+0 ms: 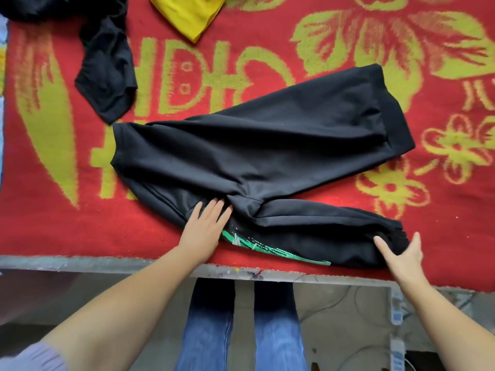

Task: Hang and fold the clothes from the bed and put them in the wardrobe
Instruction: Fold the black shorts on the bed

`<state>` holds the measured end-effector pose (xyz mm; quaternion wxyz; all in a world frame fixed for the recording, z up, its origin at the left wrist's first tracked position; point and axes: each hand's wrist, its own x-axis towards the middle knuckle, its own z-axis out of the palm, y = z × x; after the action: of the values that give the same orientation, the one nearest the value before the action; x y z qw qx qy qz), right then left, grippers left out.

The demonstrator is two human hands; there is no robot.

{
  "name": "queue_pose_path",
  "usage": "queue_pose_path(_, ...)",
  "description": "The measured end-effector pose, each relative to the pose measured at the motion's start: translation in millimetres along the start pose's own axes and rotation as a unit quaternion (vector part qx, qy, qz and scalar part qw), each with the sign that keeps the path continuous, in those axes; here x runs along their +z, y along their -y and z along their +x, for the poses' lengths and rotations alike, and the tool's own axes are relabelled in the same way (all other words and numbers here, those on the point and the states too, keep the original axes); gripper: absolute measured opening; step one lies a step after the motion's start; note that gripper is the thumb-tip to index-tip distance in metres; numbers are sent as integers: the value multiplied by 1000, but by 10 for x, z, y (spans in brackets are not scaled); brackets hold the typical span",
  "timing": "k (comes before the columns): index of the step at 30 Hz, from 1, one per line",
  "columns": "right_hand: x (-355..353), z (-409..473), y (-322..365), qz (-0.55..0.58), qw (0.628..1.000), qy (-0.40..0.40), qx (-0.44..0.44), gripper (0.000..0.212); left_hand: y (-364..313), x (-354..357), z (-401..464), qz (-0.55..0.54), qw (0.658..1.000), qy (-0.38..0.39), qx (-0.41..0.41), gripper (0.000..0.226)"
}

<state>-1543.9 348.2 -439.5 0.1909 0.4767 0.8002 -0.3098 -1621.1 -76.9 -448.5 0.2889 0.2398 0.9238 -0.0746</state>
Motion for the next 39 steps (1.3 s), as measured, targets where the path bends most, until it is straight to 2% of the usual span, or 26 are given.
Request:
queue_pose_path(2, 4, 56, -37, 24, 999, -19, 34, 75, 75, -8, 92, 5, 999, -19, 40, 78)
queue_pose_path(3, 9, 77, -1, 51, 997, -12, 49, 67, 92, -14, 107, -5, 998, -39, 53, 69)
queue_pose_path(5, 10, 55, 123, 158, 981, 59, 100, 47, 98, -53, 112, -43, 994, -75, 73, 54)
queue_pose_path(8, -160, -53, 315, 216, 947, 171, 165, 14, 138, -96, 29, -117, 986, -57, 102, 57)
queue_pose_path(11, -568, -185, 589, 209, 926, 226, 220, 11, 248, -143, -208, -173, 977, -8, 125, 65)
queue_pose_path(14, -968, -284, 943, 228, 923, 210, 228, 11, 291, -248, -366, -259, 961, 74, 64, 60)
queue_pose_path(17, -1139, -265, 1558, 375, 889, 168, 204, 13, 300, -449, -272, -395, 911, 112, -38, 25)
queue_pose_path(20, -1099, -87, 2293, 484, 835, 186, 183, 27, 454, -636, -111, -502, 844, 141, -126, 25)
queue_pose_path(23, -745, 112, 2909, 603, 768, 161, 144, 21, 599, -630, -22, -589, 762, 152, -222, 13)
queue_pose_path(24, -566, 188, 3039, 618, 762, 145, 124, 18, 632, -556, -10, -609, 738, 154, -248, 13)
queue_pose_path(25, -376, 253, 3130, 611, 773, 138, 103, 19, 657, -459, -1, -621, 722, 152, -264, 14)
queue_pose_path(26, -179, 318, 3186, 578, 802, 131, 80, 28, 680, -354, 7, -624, 719, 142, -272, 15)
queue_pose_path(28, 197, 296, 3185, 418, 901, 117, -9, 57, 686, -182, -11, -622, 727, 117, -268, 18)
queue_pose_path(29, 369, 218, 3124, 276, 954, 78, -91, 69, 665, -112, -29, -623, 728, 104, -265, 21)
queue_pose_path(30, 527, 100, 3014, 114, 973, 50, -196, 74, 637, -54, -48, -627, 727, 95, -264, 23)
queue_pose_path(31, 670, -25, 2861, -39, 953, 29, -300, 75, 602, -23, -64, -626, 729, 86, -264, 25)
queue_pose_path(32, 812, -168, 2690, -175, 908, 7, -381, 73, 578, -10, -73, -615, 739, 75, -263, 28)
queue_pose_path(34, 1055, -532, 2408, -378, 804, 12, -459, 69, 585, -72, -66, -554, 792, 42, -254, 30)
queue_pose_path(36, 1252, -978, 2168, -458, 738, 66, -491, 68, 689, -200, -78, -446, 859, -24, -249, 20)
queue_pose_path(38, 1454, -1451, 2004, -428, 709, 135, -544, 72, 919, -292, -123, -350, 900, -123, -227, 9)
queue_pose_path(39, 1575, -1662, 1940, -412, 686, 158, -579, 72, 1065, -305, -157, -311, 914, -159, -207, 15)
